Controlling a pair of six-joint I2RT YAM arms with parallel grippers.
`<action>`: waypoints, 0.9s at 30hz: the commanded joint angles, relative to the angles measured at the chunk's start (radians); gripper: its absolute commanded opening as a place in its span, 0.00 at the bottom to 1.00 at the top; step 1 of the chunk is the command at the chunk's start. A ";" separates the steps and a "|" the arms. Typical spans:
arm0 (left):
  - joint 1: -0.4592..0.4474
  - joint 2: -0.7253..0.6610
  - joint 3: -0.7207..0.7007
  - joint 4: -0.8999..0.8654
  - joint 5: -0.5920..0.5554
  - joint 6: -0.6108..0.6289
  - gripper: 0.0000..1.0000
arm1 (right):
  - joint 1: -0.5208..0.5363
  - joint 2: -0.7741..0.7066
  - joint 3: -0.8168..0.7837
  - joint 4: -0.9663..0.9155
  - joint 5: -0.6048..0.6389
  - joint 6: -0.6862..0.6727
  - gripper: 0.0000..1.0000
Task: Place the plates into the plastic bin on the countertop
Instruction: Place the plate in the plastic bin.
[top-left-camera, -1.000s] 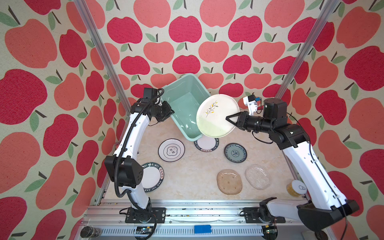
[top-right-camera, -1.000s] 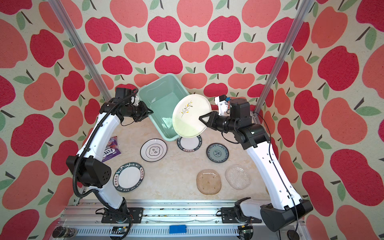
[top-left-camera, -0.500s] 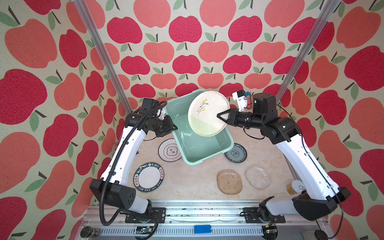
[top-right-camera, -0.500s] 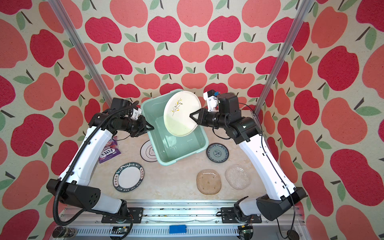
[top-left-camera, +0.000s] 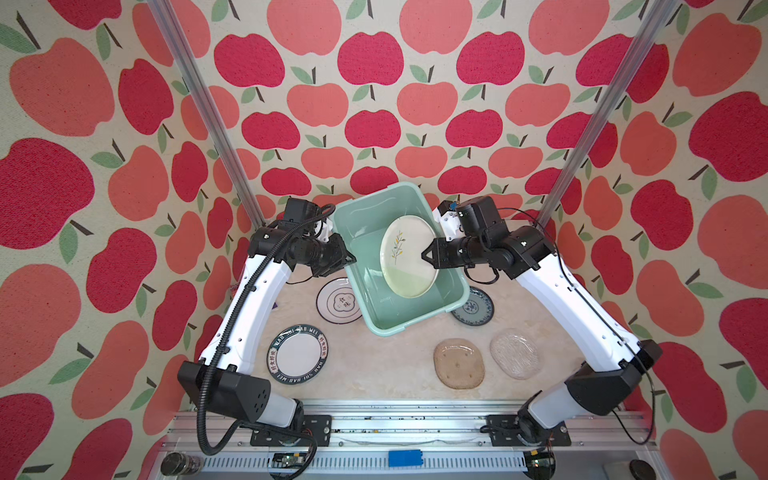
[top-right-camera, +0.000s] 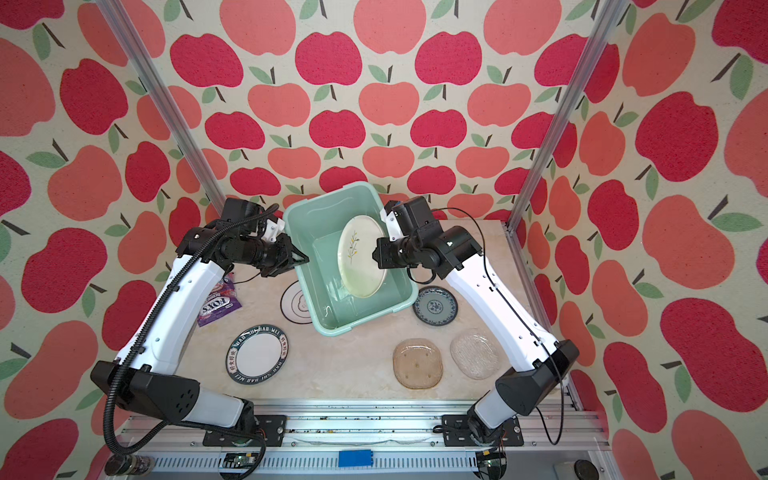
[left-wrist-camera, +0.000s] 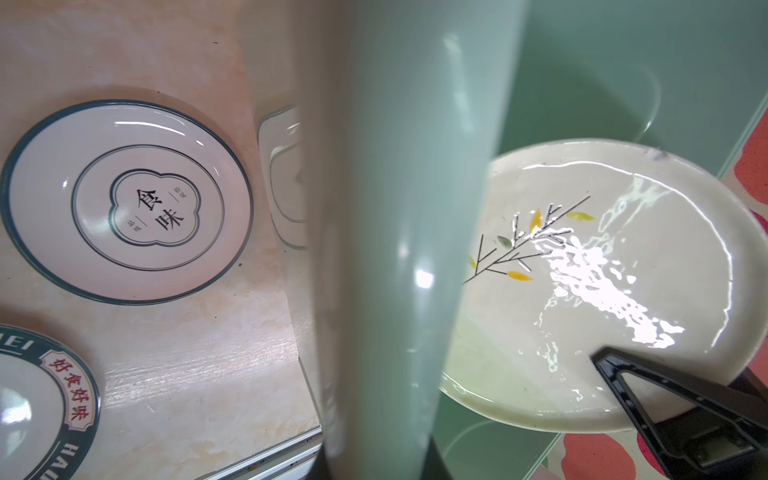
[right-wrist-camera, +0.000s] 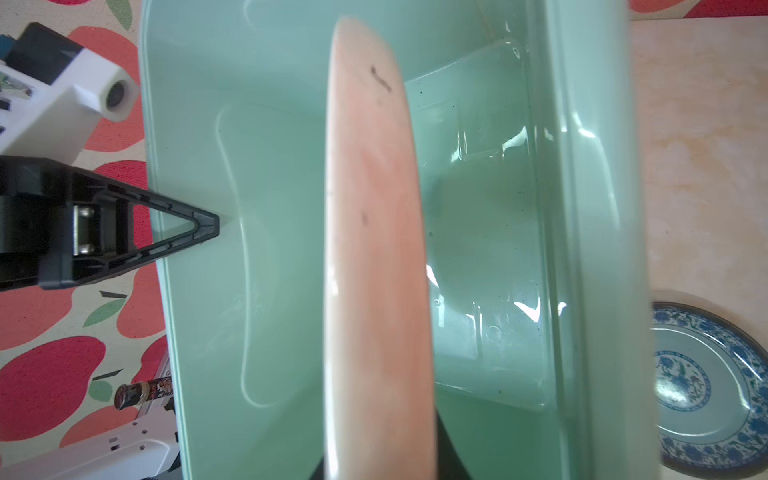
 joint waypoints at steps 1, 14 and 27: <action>-0.009 -0.030 0.002 0.088 0.060 -0.004 0.00 | 0.015 0.027 0.037 0.068 0.007 -0.012 0.01; -0.019 -0.066 -0.067 0.154 0.064 -0.035 0.00 | 0.050 0.112 0.010 0.091 -0.026 0.011 0.07; -0.032 -0.076 -0.059 0.195 0.088 -0.060 0.00 | 0.041 0.148 0.007 0.067 0.039 0.011 0.22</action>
